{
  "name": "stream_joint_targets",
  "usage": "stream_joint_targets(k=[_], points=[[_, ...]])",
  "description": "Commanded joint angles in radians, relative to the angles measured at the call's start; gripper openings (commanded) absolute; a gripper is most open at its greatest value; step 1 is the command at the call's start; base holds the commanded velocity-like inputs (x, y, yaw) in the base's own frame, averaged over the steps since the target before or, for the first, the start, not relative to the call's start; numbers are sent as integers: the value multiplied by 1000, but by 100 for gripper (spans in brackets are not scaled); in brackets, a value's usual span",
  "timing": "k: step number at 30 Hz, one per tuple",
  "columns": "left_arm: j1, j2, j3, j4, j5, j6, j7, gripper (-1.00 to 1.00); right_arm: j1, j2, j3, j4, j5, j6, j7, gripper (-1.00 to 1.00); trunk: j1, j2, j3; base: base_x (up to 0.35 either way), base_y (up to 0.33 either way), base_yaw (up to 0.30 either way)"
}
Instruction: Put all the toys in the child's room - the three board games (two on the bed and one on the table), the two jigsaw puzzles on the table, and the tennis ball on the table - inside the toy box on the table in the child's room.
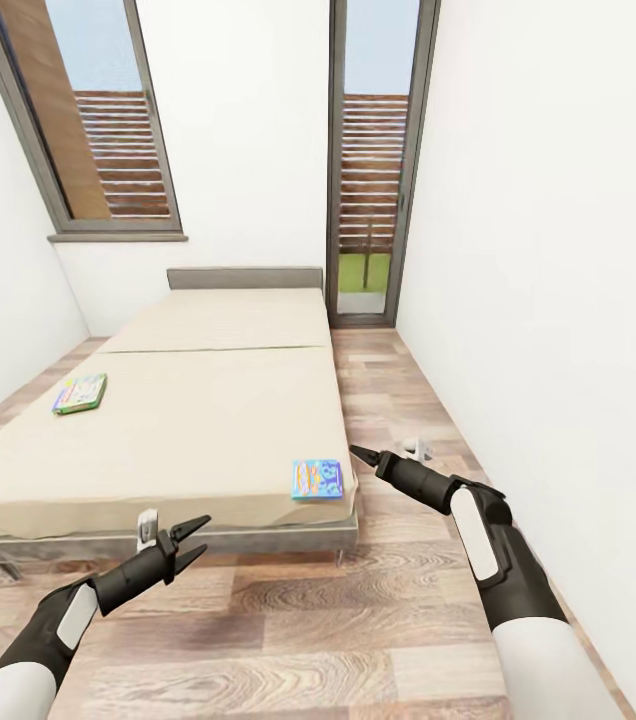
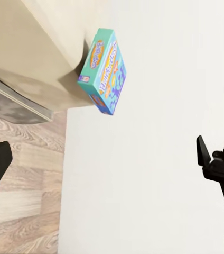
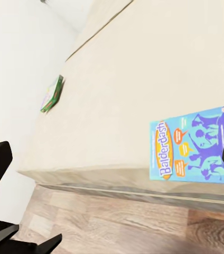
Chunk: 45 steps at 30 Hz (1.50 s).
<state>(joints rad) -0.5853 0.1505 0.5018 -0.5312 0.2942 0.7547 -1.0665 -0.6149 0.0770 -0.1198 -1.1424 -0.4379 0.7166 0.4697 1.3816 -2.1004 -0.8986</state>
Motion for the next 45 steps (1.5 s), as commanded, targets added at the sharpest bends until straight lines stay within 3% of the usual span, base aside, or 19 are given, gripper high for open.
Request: stream_joint_targets(k=[1, 28, 38, 45], points=[[-1, 0, 1, 0, 2, 6, -3, 100, -1, 1, -3, 0, -2, 8, 3, 100, 4, -8, -4, 0, 0, 0], [-1, -13, 3, 0, 3, 0, 9, 100, 1, 4, 0, 2, -2, 0, -2, 100, 107, -197, -89, 0, 0, 0], [-1, -16, 9, 0, 6, -4, 10, 100, 1, 4, 0, 3, -2, 0, -5, 100, 115, -211, -95, 0, 0, 0], [-1, -25, 38, 0, 10, -52, 11, 100, 1, 3, 0, 4, -1, 0, -5, 100, 123, -225, -101, 0, 0, 0]])
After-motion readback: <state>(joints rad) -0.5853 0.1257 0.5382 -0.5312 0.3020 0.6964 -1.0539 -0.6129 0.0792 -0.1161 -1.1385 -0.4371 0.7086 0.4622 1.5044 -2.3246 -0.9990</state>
